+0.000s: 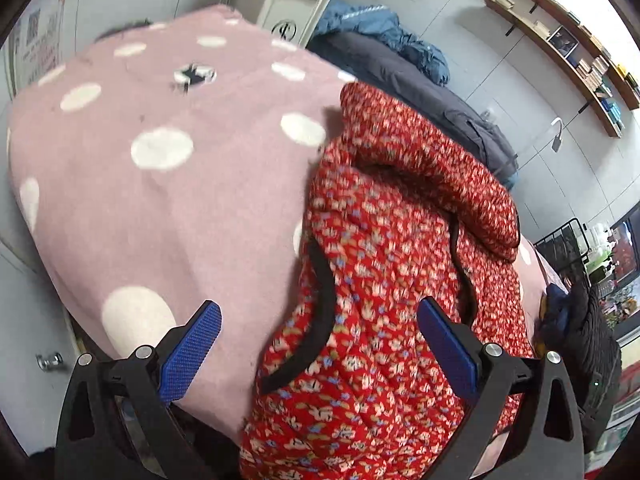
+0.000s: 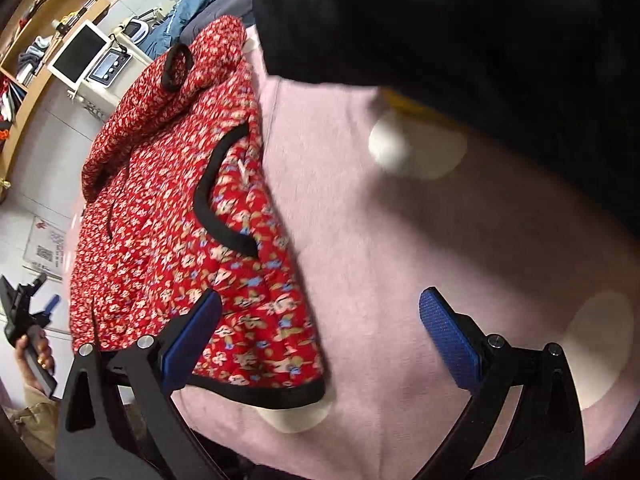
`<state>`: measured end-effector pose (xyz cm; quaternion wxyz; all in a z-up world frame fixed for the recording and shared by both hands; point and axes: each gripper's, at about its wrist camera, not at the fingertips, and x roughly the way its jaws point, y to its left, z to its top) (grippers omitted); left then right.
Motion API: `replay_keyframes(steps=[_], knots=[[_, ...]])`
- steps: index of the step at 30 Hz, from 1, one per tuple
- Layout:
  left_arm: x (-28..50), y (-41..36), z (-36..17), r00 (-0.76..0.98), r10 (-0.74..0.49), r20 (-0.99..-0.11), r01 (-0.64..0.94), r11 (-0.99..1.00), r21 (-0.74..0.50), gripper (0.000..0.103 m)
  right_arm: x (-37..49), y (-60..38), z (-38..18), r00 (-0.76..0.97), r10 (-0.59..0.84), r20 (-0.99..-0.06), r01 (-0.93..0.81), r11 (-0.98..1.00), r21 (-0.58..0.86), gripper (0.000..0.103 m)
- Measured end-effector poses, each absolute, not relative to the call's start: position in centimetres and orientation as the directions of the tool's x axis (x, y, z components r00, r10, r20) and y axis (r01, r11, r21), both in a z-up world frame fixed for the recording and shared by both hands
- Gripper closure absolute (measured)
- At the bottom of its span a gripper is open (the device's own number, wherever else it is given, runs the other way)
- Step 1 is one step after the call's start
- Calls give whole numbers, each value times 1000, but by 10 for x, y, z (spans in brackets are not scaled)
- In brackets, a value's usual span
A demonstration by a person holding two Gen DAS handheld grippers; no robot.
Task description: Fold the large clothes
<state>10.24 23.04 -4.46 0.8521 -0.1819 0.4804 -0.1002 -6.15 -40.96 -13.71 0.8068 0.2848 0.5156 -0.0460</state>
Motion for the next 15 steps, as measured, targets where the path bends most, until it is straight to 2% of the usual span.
replay_keyframes(steps=[4, 8, 12, 14, 15], knots=[[96, 215, -70, 447, -331, -831, 27, 933, -358, 7, -39, -383, -141, 439, 250, -863, 306, 862, 405, 5], [88, 198, -106, 342, -407, -847, 51, 908, -415, 7, -25, -364, -155, 405, 217, -888, 274, 898, 345, 5], [79, 168, -114, 353, -274, -895, 128, 961, -244, 7, -21, -357, -155, 423, 169, -890, 262, 918, 299, 5], [78, 166, -110, 351, -272, -896, 118, 962, -246, 10, -17, -352, -152, 430, 186, -883, 231, 923, 307, 5], [78, 168, -107, 350, -288, -891, 104, 958, -269, 16, -14, -349, -151, 434, 208, -877, 216, 921, 325, 8]])
